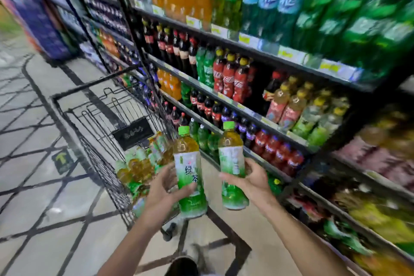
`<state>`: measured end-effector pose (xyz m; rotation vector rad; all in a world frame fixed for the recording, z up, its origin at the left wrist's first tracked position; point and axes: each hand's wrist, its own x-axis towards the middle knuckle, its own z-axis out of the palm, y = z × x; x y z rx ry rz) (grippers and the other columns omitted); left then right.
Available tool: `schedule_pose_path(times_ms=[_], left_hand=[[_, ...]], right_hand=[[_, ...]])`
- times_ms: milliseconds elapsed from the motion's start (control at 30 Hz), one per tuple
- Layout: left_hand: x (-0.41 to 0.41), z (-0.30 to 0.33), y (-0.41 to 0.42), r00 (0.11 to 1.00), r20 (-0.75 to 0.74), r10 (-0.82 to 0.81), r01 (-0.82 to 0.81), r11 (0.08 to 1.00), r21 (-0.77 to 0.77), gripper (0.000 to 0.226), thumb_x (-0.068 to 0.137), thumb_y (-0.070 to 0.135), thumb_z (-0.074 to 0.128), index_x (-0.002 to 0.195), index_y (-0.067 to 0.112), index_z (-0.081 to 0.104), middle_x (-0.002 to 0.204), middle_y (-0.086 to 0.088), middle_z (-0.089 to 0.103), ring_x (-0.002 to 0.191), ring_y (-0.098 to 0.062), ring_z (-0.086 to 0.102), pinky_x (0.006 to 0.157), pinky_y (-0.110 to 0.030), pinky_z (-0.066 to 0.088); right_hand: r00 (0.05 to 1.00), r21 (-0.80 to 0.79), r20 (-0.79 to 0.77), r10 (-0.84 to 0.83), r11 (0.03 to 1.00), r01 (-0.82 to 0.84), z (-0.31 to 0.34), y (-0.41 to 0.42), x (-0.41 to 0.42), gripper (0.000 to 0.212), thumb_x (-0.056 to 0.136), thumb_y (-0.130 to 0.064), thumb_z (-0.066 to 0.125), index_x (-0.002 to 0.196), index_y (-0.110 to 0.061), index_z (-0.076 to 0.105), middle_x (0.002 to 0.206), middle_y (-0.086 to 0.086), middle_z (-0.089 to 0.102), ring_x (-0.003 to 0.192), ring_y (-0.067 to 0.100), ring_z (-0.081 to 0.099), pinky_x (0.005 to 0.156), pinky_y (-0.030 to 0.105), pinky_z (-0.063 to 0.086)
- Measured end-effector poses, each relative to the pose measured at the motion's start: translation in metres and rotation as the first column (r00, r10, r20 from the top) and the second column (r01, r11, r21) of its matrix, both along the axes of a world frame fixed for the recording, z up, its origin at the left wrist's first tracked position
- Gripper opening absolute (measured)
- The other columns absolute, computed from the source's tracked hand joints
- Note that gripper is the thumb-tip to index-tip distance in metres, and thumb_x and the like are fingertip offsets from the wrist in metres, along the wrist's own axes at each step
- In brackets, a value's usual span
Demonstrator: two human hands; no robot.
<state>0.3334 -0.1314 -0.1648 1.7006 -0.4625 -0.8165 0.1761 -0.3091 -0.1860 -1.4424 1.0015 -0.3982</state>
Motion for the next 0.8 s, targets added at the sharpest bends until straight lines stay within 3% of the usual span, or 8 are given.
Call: schedule_pose_path(times_ms=[67,200,333,467,633,733,800], left_hand=[[-0.025,0.013,-0.012,0.995,0.046,-0.089,0.089,0.996,-0.008,0.061,0.068,0.020,0.091,0.115,0.040,0.058,0.102,0.031,0.071,0.100,0.017,0.061,0.096,-0.018,0.045],[-0.062,0.025,-0.031,0.964,0.110,-0.243,0.247,0.968,-0.031,0.074,0.061,0.022,0.097,0.126,0.029,0.062,0.117,0.012,0.074,0.112,-0.005,0.067,0.093,-0.024,0.050],[-0.105,0.046,-0.047,0.904,0.152,-0.399,0.413,0.908,-0.075,0.072,0.062,0.020,0.091,0.128,0.022,0.061,0.114,0.006,0.076,0.107,-0.010,0.070,0.096,-0.029,0.054],[-0.150,0.066,-0.056,0.838,0.153,-0.524,0.545,0.819,-0.177,0.068,0.063,0.020,0.089,0.123,0.029,0.059,0.107,0.024,0.073,0.098,0.009,0.067,0.079,-0.005,0.050],[-0.203,0.089,-0.061,0.779,0.173,-0.602,0.626,0.733,-0.267,0.071,0.060,0.016,0.089,0.124,0.026,0.060,0.112,0.015,0.075,0.103,-0.001,0.069,0.083,-0.009,0.050],[-0.242,0.108,-0.061,0.749,0.176,-0.639,0.658,0.685,-0.313,0.080,0.060,0.017,0.091,0.132,0.026,0.056,0.115,0.005,0.074,0.108,-0.012,0.070,0.084,-0.015,0.054],[-0.272,0.125,-0.058,0.737,0.185,-0.650,0.668,0.659,-0.345,0.084,0.062,0.015,0.090,0.136,0.031,0.053,0.112,0.002,0.074,0.105,-0.006,0.070,0.081,-0.013,0.054]], right_hand=[[0.997,-0.093,-0.017,-0.070,0.993,0.068,0.016,0.002,-0.036,0.057,0.053,-0.035,0.099,0.101,-0.029,0.068,0.092,-0.008,0.077,0.084,0.003,0.072,0.077,0.027,0.059],[0.966,-0.278,0.023,-0.256,0.927,0.252,0.046,0.013,-0.108,0.057,0.056,-0.029,0.099,0.101,-0.034,0.064,0.103,-0.013,0.071,0.088,-0.011,0.064,0.072,0.007,0.046],[0.909,-0.374,0.064,-0.412,0.835,0.404,0.076,0.039,-0.172,0.054,0.061,-0.032,0.096,0.104,-0.037,0.063,0.106,-0.014,0.067,0.093,-0.016,0.059,0.074,0.003,0.042],[0.844,-0.416,0.080,-0.531,0.751,0.512,0.108,0.072,-0.223,0.050,0.065,-0.031,0.095,0.106,-0.031,0.067,0.105,-0.019,0.064,0.091,-0.020,0.057,0.071,0.003,0.041],[0.782,-0.453,0.103,-0.615,0.671,0.587,0.141,0.106,-0.286,0.057,0.066,-0.020,0.094,0.096,-0.046,0.054,0.101,-0.028,0.060,0.086,-0.031,0.051,0.071,-0.002,0.040],[0.766,-0.463,0.152,-0.624,0.640,0.613,0.154,0.123,-0.326,0.073,0.066,-0.030,0.094,0.121,-0.052,0.053,0.106,-0.026,0.066,0.097,-0.022,0.056,0.075,0.001,0.043],[0.762,-0.489,0.200,-0.616,0.611,0.622,0.161,0.132,-0.356,0.087,0.068,-0.033,0.092,0.136,-0.057,0.044,0.108,-0.031,0.068,0.102,-0.014,0.060,0.079,0.004,0.045]])
